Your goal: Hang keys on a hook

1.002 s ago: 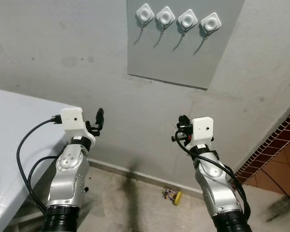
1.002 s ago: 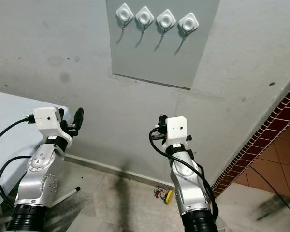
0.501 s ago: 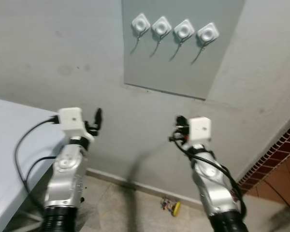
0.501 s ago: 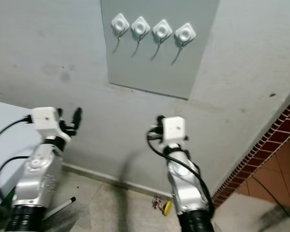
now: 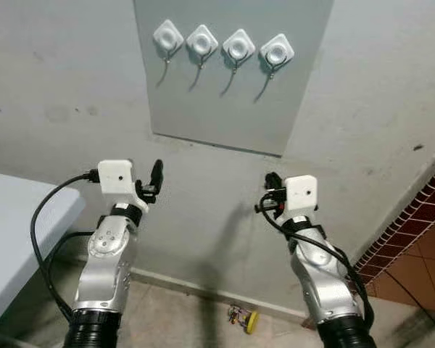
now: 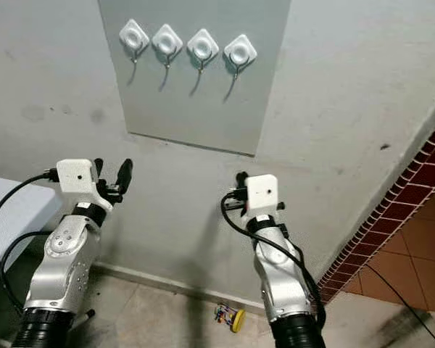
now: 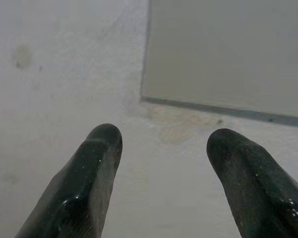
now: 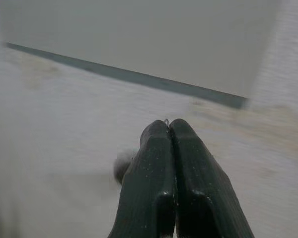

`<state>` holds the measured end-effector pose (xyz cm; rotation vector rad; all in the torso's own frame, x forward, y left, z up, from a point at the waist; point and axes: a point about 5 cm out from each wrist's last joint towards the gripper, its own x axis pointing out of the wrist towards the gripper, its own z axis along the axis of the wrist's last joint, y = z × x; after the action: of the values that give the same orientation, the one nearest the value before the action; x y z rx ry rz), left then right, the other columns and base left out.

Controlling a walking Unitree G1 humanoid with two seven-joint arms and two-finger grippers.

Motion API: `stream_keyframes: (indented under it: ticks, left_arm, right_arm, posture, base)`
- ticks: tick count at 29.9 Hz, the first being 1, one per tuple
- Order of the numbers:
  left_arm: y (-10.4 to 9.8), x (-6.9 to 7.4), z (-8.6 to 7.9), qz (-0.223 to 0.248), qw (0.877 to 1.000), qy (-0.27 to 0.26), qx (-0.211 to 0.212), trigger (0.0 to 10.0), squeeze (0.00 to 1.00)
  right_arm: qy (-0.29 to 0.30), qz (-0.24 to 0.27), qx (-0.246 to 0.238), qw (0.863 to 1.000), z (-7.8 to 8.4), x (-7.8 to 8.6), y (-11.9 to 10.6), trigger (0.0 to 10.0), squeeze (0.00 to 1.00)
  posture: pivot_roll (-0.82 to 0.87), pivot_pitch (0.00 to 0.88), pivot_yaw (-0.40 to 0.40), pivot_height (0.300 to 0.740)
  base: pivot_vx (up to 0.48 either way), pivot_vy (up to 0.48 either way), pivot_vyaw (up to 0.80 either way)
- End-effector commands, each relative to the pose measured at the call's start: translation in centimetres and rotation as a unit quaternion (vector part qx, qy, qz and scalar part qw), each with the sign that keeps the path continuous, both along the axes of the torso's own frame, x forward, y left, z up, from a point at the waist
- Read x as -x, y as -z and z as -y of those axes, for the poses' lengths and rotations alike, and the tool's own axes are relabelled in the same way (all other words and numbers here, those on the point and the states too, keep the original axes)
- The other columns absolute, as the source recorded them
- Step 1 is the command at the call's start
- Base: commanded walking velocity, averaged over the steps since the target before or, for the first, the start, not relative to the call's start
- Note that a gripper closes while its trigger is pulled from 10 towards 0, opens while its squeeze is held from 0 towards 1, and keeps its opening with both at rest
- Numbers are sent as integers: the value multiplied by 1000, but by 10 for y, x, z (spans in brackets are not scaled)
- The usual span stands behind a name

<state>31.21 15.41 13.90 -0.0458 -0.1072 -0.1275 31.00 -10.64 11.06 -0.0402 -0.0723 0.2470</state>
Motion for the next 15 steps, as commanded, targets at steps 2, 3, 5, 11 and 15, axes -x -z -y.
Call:
stream_keyframes:
  ticks: [2,3,5,11,15]
  left_arm:
    - [-12,2,15,30,998,49,-19,10000,0]
    - [-12,2,18,32,998,58,-24,10000,0]
    - [-16,3,27,41,994,90,-39,10000,0]
    - [-28,1,42,64,986,147,-45,10000,0]
    - [-29,1,42,64,986,148,-46,10000,0]
  right_arm:
    - [-11,17,-4,1000,-1,-2,-8,10000,0]
    - [-14,19,-6,1000,-2,-2,-9,10000,0]
    - [-33,27,-12,999,-5,-3,-14,10000,0]
    - [-78,59,-12,995,-13,-10,-33,10000,0]
    - [-79,60,-12,995,-13,-11,-33,10000,0]
  posture:
    - [-97,0,-20,740]
    - [-97,0,-20,740]
    - [-96,0,-22,740]
    - [-114,6,-8,740]
    - [-114,6,-8,740]
  base:
    - [0,0,0]
    - [0,0,0]
    - [0,0,0]
    - [0,0,0]
    - [0,0,0]
